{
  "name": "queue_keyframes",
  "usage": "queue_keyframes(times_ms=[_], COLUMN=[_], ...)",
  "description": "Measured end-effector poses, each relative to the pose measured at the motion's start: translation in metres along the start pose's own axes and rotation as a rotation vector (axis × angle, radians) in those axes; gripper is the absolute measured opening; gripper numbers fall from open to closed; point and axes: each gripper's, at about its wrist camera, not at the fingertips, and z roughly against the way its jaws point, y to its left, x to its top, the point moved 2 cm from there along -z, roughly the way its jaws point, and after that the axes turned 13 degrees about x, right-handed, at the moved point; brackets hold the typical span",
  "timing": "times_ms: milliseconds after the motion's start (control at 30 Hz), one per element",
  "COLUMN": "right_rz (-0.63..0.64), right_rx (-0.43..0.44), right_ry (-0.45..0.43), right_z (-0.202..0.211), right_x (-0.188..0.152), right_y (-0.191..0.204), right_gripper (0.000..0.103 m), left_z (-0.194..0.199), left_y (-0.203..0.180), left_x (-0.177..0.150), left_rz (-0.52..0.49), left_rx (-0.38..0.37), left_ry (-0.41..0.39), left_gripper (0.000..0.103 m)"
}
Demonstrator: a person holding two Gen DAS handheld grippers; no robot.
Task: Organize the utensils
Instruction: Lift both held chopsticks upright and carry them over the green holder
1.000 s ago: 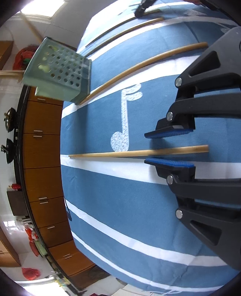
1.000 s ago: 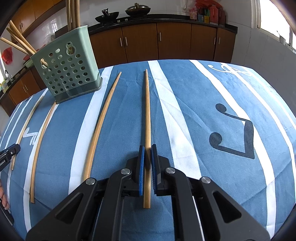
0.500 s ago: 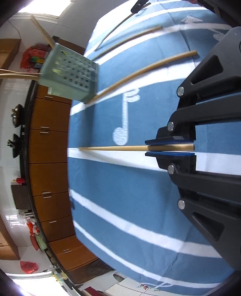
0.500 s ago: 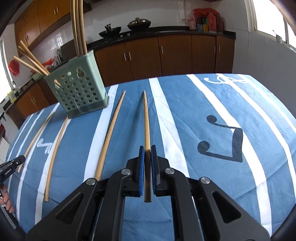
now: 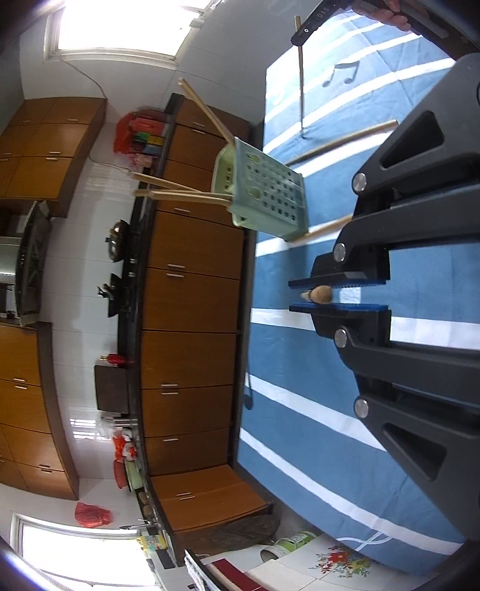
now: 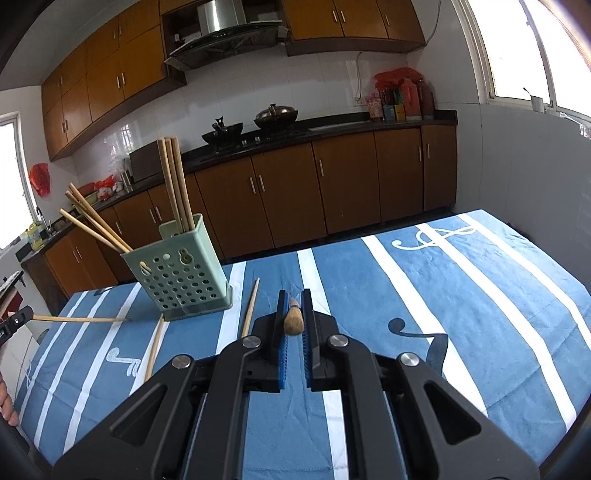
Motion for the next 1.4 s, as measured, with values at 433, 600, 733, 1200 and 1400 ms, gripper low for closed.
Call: queue_keyframes(times_ms=[433, 600, 733, 1200, 1400], right_rz=[0.052, 0.067, 0.067, 0.17, 0.15], right_rx=[0.049, 0.124, 0.203, 0.258, 0.238], right_ry=[-0.065, -0.098, -0.139, -0.31, -0.263], right_z=[0.009, 0.017, 0.027, 0.008, -0.036], right_x=[0.035, 0.058, 0.078, 0.138, 0.14], right_y=[0.022, 0.041, 0.057, 0.104, 0.096], right_gripper=[0.007, 0.007, 0.007, 0.007, 0.007], left_z=[0.021, 0.035, 0.05, 0.057, 0.017], left_y=[-0.015, -0.03, -0.047, -0.107, -0.119], left_x=[0.034, 0.054, 0.074, 0.171, 0.163], left_rz=[-0.024, -0.039, -0.047, 0.065, 0.076], left_rx=[-0.051, -0.115, -0.174, -0.139, -0.127], left_ry=[-0.067, -0.093, -0.132, -0.369, -0.298], left_gripper=[0.007, 0.007, 0.007, 0.007, 0.007])
